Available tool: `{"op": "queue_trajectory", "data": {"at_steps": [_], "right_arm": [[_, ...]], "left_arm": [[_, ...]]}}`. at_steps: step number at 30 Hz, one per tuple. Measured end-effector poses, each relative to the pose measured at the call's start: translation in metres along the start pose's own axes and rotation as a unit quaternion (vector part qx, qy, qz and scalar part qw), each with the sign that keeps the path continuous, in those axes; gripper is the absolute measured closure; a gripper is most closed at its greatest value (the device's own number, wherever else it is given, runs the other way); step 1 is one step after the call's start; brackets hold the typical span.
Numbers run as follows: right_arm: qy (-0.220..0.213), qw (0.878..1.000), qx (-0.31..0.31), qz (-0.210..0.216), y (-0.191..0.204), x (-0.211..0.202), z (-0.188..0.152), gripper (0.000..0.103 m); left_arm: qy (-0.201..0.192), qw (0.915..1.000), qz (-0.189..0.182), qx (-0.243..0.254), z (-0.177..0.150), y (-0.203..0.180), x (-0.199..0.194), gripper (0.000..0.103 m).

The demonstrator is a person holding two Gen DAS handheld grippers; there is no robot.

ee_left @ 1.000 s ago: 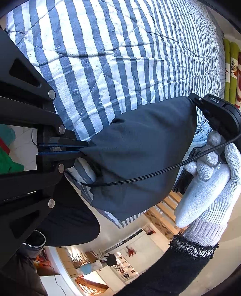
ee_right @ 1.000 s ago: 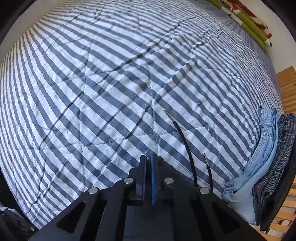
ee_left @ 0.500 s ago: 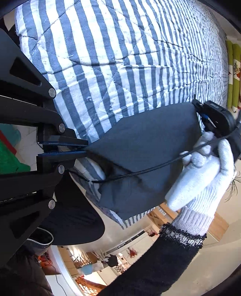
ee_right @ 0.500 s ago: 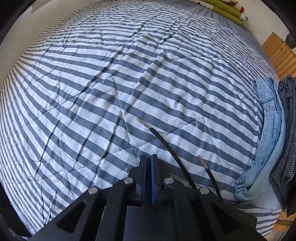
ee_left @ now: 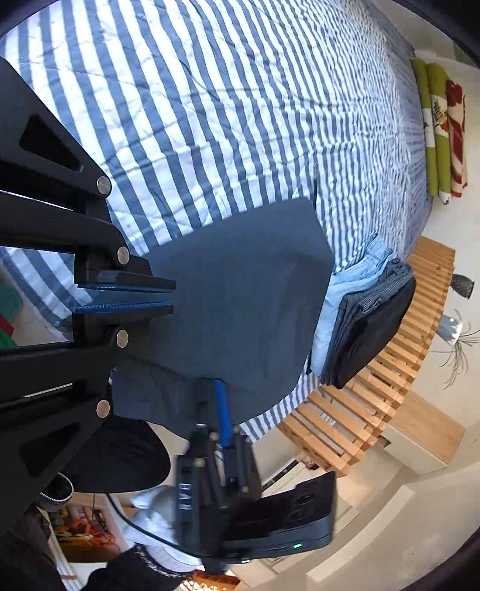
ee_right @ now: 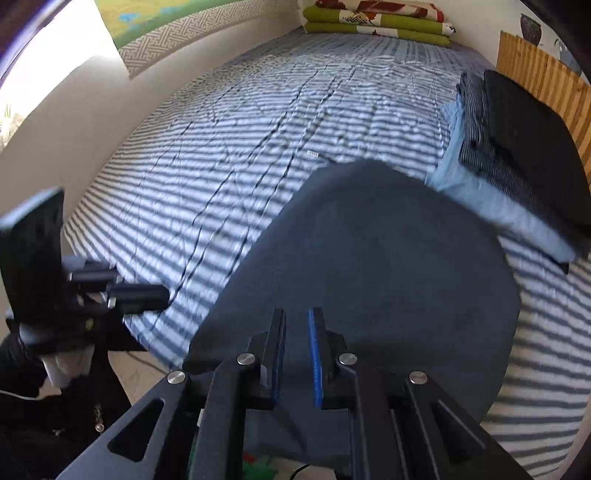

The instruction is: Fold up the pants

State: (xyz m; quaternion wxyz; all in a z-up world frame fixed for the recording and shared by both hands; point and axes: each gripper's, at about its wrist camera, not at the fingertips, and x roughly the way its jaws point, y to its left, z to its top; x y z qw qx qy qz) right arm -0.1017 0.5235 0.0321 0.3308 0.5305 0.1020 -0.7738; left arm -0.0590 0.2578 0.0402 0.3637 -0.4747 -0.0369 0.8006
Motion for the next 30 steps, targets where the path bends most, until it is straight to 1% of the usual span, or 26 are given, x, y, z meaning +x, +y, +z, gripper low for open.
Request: {"op": "queue_trajectory", "data": {"at_steps": [2,3,5,6,7,9,10,12,14,15,16,18,19,20,21,22,23,25,26,27,28,30], "right_arm": [[0.012,1.0,-0.001,-0.004,0.001,0.014,-0.019,0.092],[0.022,1.0,-0.001,-0.007,-0.001,0.02,-0.029,0.092],[0.046,0.998,-0.021,-0.029,-0.007,0.033,-0.049,0.092],[0.063,0.997,-0.023,-0.042,-0.013,0.039,-0.059,0.094],[0.079,0.995,-0.016,-0.051,-0.02,0.043,-0.069,0.095],[0.077,0.996,0.003,-0.039,-0.032,0.034,-0.077,0.096],[0.064,0.997,0.011,-0.034,-0.035,0.025,-0.077,0.096],[0.024,0.999,0.02,-0.027,-0.039,0.002,-0.072,0.095],[-0.014,0.999,0.033,-0.026,-0.043,-0.016,-0.065,0.093],[-0.031,0.998,0.038,-0.031,-0.045,-0.023,-0.061,0.093],[-0.048,0.997,0.042,-0.039,-0.046,-0.029,-0.058,0.092],[-0.091,0.993,0.051,-0.053,-0.049,-0.038,-0.053,0.09],[-0.111,0.991,0.061,-0.051,-0.051,-0.042,-0.051,0.088],[-0.13,0.987,0.078,-0.045,-0.054,-0.044,-0.05,0.078],[-0.146,0.984,0.095,-0.038,-0.058,-0.047,-0.049,0.064],[-0.163,0.979,0.115,-0.033,-0.061,-0.049,-0.048,0.06],[-0.171,0.976,0.127,-0.033,-0.066,-0.051,-0.045,0.058],[-0.173,0.974,0.13,-0.06,-0.071,-0.053,-0.041,0.053],[-0.175,0.973,0.127,-0.08,-0.074,-0.052,-0.04,0.047],[-0.171,0.973,0.126,-0.092,-0.077,-0.051,-0.038,0.046],[-0.165,0.973,0.132,-0.095,-0.082,-0.051,-0.038,0.046],[-0.151,0.972,0.158,-0.091,-0.096,-0.049,-0.038,0.046]], "left_arm": [[0.026,0.9996,-0.001,0.007,0.005,-0.005,0.024,0.099],[0.04,0.9991,0.005,0.014,0.005,-0.005,0.036,0.099],[0.071,0.9965,0.034,0.029,-0.006,-0.006,0.059,0.099],[0.079,0.9952,0.046,0.037,-0.011,-0.006,0.067,0.099],[0.078,0.9945,0.056,0.041,-0.014,-0.007,0.068,0.098],[0.065,0.9952,0.063,0.036,-0.014,-0.01,0.06,0.099],[0.054,0.9958,0.066,0.035,-0.012,-0.015,0.052,0.099],[0.029,0.997,0.051,0.05,-0.009,-0.033,0.038,0.099],[0.018,0.9956,0.033,0.086,-0.01,-0.056,0.031,0.098],[0.022,0.9941,0.03,0.102,-0.013,-0.065,0.034,0.098],[0.036,0.9926,0.026,0.113,-0.018,-0.071,0.04,0.098],[0.067,0.9915,0.024,0.109,-0.027,-0.07,0.058,0.098],[0.087,0.9902,0.03,0.105,-0.037,-0.067,0.067,0.098],[0.104,0.9889,0.036,0.1,-0.047,-0.062,0.075,0.099],[0.111,0.9885,0.037,0.095,-0.053,-0.06,0.077,0.099],[0.11,0.9893,0.034,0.091,-0.058,-0.058,0.074,0.099],[0.105,0.9901,0.031,0.087,-0.06,-0.058,0.067,0.099],[0.082,0.993,0.037,0.076,-0.056,-0.056,0.049,0.098],[0.066,0.9949,0.039,0.066,-0.052,-0.054,0.038,0.098],[0.053,0.9963,0.041,0.055,-0.047,-0.051,0.029,0.098],[0.041,0.9972,0.047,0.042,-0.041,-0.048,0.022,0.097],[0.02,0.9977,0.062,0.016,-0.03,-0.041,0.012,0.085]]}}
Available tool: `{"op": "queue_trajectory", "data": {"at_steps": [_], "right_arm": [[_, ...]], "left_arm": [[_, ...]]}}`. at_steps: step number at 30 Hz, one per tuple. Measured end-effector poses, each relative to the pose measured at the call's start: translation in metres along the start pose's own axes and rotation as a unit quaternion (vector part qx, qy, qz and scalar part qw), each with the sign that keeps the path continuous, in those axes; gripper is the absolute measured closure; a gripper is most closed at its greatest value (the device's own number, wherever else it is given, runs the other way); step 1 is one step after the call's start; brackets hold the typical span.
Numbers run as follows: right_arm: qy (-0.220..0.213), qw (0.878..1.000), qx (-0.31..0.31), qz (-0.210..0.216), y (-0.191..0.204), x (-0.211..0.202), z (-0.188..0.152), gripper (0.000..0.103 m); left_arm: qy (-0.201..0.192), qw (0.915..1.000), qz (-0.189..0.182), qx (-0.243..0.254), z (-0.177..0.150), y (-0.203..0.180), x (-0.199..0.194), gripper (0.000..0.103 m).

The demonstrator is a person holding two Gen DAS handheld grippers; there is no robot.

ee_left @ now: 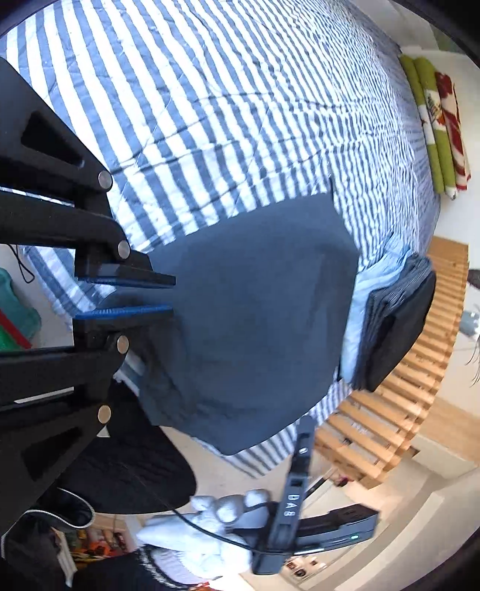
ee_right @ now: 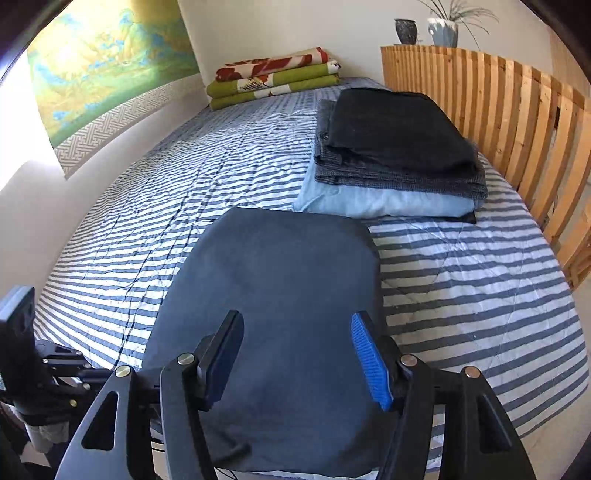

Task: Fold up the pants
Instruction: 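Open both grippers and smooth the folded pants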

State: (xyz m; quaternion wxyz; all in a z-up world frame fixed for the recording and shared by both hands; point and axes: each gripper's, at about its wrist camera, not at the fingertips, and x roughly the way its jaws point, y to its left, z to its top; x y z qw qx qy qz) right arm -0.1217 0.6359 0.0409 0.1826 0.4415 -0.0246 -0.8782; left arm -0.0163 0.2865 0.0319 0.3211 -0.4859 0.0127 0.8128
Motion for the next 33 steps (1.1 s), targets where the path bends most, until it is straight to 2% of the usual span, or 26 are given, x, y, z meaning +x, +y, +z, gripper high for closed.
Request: {"op": "queue_trajectory", "data": {"at_steps": [1,2,5,7,8,10,13,15,18,20,21,24,27,30,31,32,33], "right_arm": [[0.004,1.0,0.01,-0.01,-0.005,0.001,0.001,0.046],[0.003,1.0,0.015,-0.021,-0.009,0.003,0.001,0.046],[-0.001,0.999,0.008,-0.035,-0.004,0.002,0.001,0.046],[-0.008,1.0,0.001,-0.022,0.004,-0.002,0.004,0.053],[-0.008,1.0,-0.004,-0.015,0.008,-0.001,0.008,0.061],[-0.006,1.0,-0.014,-0.008,0.017,0.007,0.016,0.064],[0.008,1.0,-0.021,-0.017,0.02,0.028,0.018,0.066],[0.033,0.999,-0.007,-0.013,0.012,0.047,0.014,0.069],[0.06,0.998,0.011,-0.007,-0.003,0.069,0.003,0.07],[0.058,0.998,0.015,0.003,-0.009,0.071,-0.001,0.07],[0.059,0.998,0.012,0.004,-0.009,0.07,-0.001,0.07],[0.067,0.998,-0.011,-0.004,-0.005,0.07,-0.004,0.07],[0.073,0.997,-0.028,-0.008,-0.002,0.062,0.0,0.07],[0.048,0.999,-0.013,-0.02,-0.012,0.044,0.005,0.064],[0.04,0.999,-0.008,-0.023,-0.018,0.039,0.007,0.06],[0.033,0.999,0.0,-0.024,-0.025,0.034,0.008,0.051],[0.03,0.999,0.007,-0.023,-0.033,0.032,0.008,0.044]], "left_arm": [[-0.007,0.9999,0.004,-0.011,0.005,0.003,-0.002,0.072],[-0.013,0.9997,0.006,-0.018,0.011,0.005,-0.002,0.065],[-0.025,0.9994,0.015,-0.019,0.034,0.001,0.002,0.065],[-0.034,0.9993,0.011,-0.014,0.057,-0.002,0.01,0.065],[-0.038,0.999,0.019,-0.014,0.07,-0.004,0.012,0.065],[-0.044,0.9985,0.024,-0.024,0.095,-0.001,0.024,0.065],[-0.032,0.9978,0.012,-0.056,0.128,0.012,0.059,0.065],[-0.02,0.9968,0.021,-0.075,0.147,0.028,0.094,0.065],[0.008,0.9954,0.063,-0.072,0.155,0.045,0.138,0.065],[0.019,0.9931,0.095,-0.066,0.156,0.054,0.158,0.063],[0.015,0.9929,0.1,-0.062,0.156,0.057,0.16,0.063],[0.006,0.9919,0.11,-0.064,0.161,0.062,0.155,0.063],[-0.011,0.9903,0.116,-0.075,0.16,0.07,0.13,0.063],[-0.004,0.9905,0.101,-0.093,0.144,0.078,0.103,0.061],[0.002,0.9903,0.094,-0.102,0.138,0.08,0.097,0.053],[0.006,0.9899,0.083,-0.114,0.13,0.082,0.09,0.041],[0.009,0.9897,0.069,-0.125,0.123,0.083,0.085,0.038]]}}
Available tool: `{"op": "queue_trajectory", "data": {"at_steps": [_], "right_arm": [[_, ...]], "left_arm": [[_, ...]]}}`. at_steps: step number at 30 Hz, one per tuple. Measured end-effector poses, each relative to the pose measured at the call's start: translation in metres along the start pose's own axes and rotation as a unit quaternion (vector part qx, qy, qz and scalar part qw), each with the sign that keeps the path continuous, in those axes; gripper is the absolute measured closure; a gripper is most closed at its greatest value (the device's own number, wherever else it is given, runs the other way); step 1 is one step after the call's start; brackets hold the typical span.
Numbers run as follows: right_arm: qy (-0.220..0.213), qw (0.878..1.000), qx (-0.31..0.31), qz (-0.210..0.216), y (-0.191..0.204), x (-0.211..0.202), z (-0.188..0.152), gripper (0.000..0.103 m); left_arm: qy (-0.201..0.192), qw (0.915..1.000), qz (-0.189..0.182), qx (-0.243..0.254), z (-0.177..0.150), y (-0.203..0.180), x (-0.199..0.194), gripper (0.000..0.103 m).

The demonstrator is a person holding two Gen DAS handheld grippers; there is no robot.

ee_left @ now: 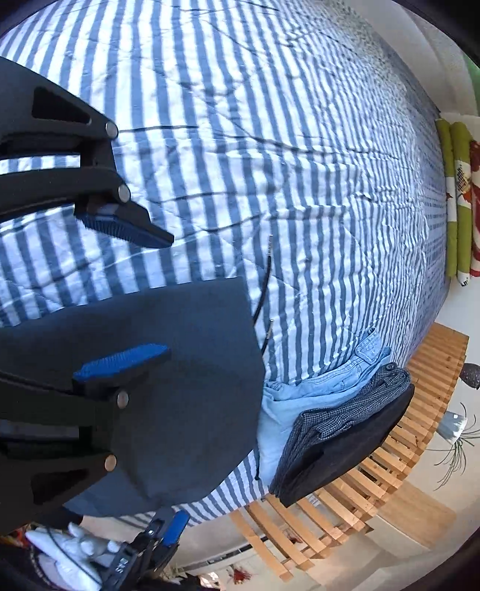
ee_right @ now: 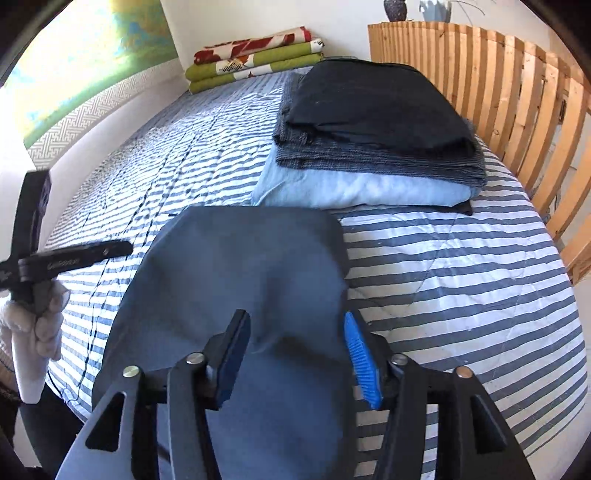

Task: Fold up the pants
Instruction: 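Open both grippers and smooth the folded pants, then grasp the folded pants edge with both grippers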

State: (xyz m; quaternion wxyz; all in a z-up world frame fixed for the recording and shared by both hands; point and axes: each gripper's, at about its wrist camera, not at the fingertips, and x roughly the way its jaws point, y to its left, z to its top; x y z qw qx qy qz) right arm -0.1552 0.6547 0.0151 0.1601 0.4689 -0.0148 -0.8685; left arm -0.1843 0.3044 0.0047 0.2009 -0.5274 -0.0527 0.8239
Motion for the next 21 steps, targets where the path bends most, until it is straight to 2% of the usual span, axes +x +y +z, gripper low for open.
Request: {"op": "queue_trajectory", "data": {"at_steps": [2,4,6,9,14,17,21], "right_arm": [[0.011,1.0,0.014,0.003,-0.017,0.001,0.001,0.036],[0.027,0.999,0.033,0.01,-0.032,0.003,0.004,0.035],[0.052,0.996,0.057,0.047,-0.046,0.012,0.009,0.035],[0.093,0.986,0.096,0.098,-0.061,0.029,0.014,0.035],[0.126,0.981,0.084,0.124,-0.058,0.051,0.023,0.035],[0.149,0.978,0.075,0.124,-0.051,0.066,0.023,0.035],[0.154,0.975,0.084,0.136,-0.051,0.072,0.022,0.034]], "left_arm": [[0.014,0.9993,-0.027,-0.021,-0.012,0.006,-0.006,0.037],[0.031,0.9975,-0.047,-0.043,-0.019,0.011,-0.001,0.035],[0.049,0.9947,-0.065,-0.062,-0.025,0.012,0.007,0.034],[0.065,0.9931,-0.065,-0.072,-0.027,0.011,0.022,0.034],[0.092,0.9901,-0.077,-0.073,-0.029,0.007,0.04,0.034],[0.092,0.9913,-0.071,-0.062,-0.028,0.003,0.045,0.034],[0.091,0.9912,-0.078,-0.057,-0.026,-0.003,0.048,0.035]]}}
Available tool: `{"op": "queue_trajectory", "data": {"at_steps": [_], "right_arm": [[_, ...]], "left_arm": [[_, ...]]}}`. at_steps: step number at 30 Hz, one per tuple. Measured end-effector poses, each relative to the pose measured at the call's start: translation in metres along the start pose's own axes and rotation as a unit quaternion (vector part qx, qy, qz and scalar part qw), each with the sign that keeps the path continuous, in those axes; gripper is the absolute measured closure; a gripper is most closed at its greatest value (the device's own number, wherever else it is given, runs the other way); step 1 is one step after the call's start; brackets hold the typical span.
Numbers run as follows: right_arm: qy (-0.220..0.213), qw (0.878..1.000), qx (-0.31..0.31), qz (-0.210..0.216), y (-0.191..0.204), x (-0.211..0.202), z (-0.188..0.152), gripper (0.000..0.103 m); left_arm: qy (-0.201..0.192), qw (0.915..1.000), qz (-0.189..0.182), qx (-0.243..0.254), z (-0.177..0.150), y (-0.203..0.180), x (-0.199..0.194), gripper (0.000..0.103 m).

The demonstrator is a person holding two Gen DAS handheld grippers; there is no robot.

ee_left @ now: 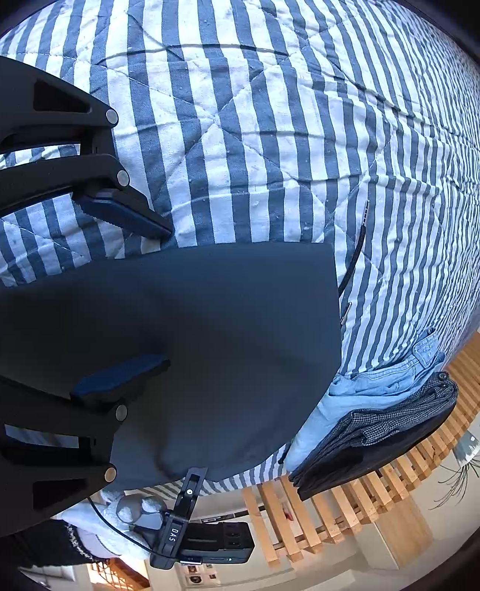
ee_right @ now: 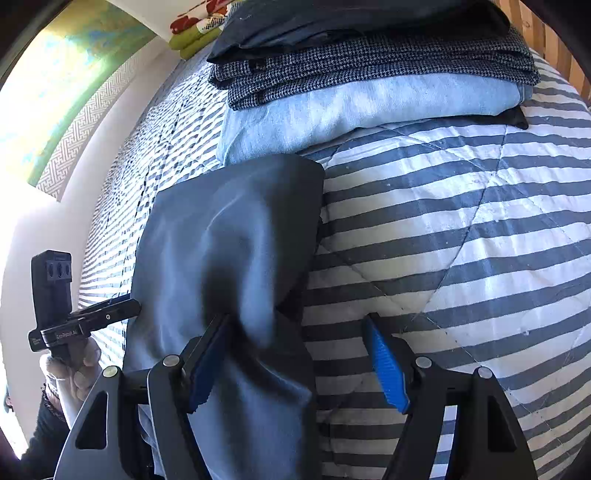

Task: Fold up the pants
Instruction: 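Grasp the folded pants edge with both grippers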

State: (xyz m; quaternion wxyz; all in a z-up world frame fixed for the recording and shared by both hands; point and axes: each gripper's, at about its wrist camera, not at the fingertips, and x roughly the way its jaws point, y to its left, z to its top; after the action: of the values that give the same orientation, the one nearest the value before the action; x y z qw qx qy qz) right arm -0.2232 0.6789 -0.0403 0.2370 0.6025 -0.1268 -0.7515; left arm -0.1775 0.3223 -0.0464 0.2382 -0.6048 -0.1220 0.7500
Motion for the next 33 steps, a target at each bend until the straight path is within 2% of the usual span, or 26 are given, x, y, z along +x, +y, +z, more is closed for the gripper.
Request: {"op": "queue_trajectory", "data": {"at_steps": [4,6,9,11,12,14,16,17,18,19,21,22,23,24,25,26,29,33], "right_arm": [[0.003,1.0,-0.005,0.008,0.001,0.003,-0.001,0.034],[0.012,1.0,-0.01,0.005,0.002,0.003,0.002,0.034],[0.021,0.999,-0.034,-0.027,0.004,-0.001,0.006,0.034],[0.028,0.999,-0.03,-0.024,0.005,0.003,0.007,0.034],[0.029,0.999,-0.023,-0.021,0.006,0.006,0.008,0.03],[0.02,0.999,-0.026,-0.016,0.014,0.011,0.01,0.027],[0.009,0.999,-0.033,-0.021,0.022,0.017,0.01,0.031],[0.009,0.999,-0.038,-0.016,0.026,0.018,0.009,0.043],[0.015,0.999,-0.041,-0.006,0.029,0.02,0.009,0.057],[0.019,0.999,-0.042,0.005,0.031,0.019,0.008,0.062],[0.026,0.998,-0.051,0.006,0.033,0.018,0.008,0.063],[0.031,0.998,-0.052,0.008,0.032,0.019,0.008,0.063],[0.034,0.998,-0.043,0.014,0.029,0.02,0.008,0.062],[0.034,0.999,-0.025,0.025,0.026,0.023,0.008,0.059],[0.036,0.999,-0.001,0.036,0.022,0.029,0.008,0.057],[0.028,0.998,0.012,0.047,0.021,0.031,0.008,0.056],[0.027,0.999,-0.024,0.027,0.04,0.032,0.006,0.058],[0.047,0.998,-0.033,0.028,0.041,0.026,0.003,0.056]], "left_arm": [[0.002,0.9995,0.018,0.027,0.0,-0.012,0.005,0.047],[0.004,0.9995,0.017,0.027,0.0,-0.012,0.004,0.049],[0.007,0.9996,0.014,0.023,0.003,-0.009,0.003,0.053],[0.005,0.9993,0.022,0.031,0.003,-0.013,0.006,0.055],[0.004,0.9989,0.029,0.038,0.002,-0.016,0.006,0.056],[0.003,0.9981,0.035,0.051,0.001,-0.02,0.007,0.067],[0.002,0.9972,0.042,0.061,-0.001,-0.025,0.008,0.072],[0.002,0.9967,0.046,0.068,-0.001,-0.027,0.008,0.073],[0.003,0.9963,0.046,0.073,-0.002,-0.027,0.007,0.073],[0.003,0.9964,0.044,0.072,-0.002,-0.027,0.007,0.074],[0.004,0.9973,0.037,0.063,0.0,-0.024,0.006,0.073],[0.004,0.9983,0.029,0.051,0.002,-0.021,0.007,0.068],[0.004,0.9993,0.017,0.034,0.003,-0.018,0.01,0.056],[0.001,0.9997,-0.001,0.023,0.004,-0.017,0.01,0.051],[0.001,0.9996,0.004,0.029,0.004,-0.021,0.011,0.05],[-0.003,0.9985,0.021,0.05,0.003,-0.027,0.012,0.058],[-0.006,0.9959,0.041,0.081,-0.003,-0.034,0.013,0.071],[0.001,0.9981,0.018,0.059,-0.002,-0.021,0.01,0.074]]}}
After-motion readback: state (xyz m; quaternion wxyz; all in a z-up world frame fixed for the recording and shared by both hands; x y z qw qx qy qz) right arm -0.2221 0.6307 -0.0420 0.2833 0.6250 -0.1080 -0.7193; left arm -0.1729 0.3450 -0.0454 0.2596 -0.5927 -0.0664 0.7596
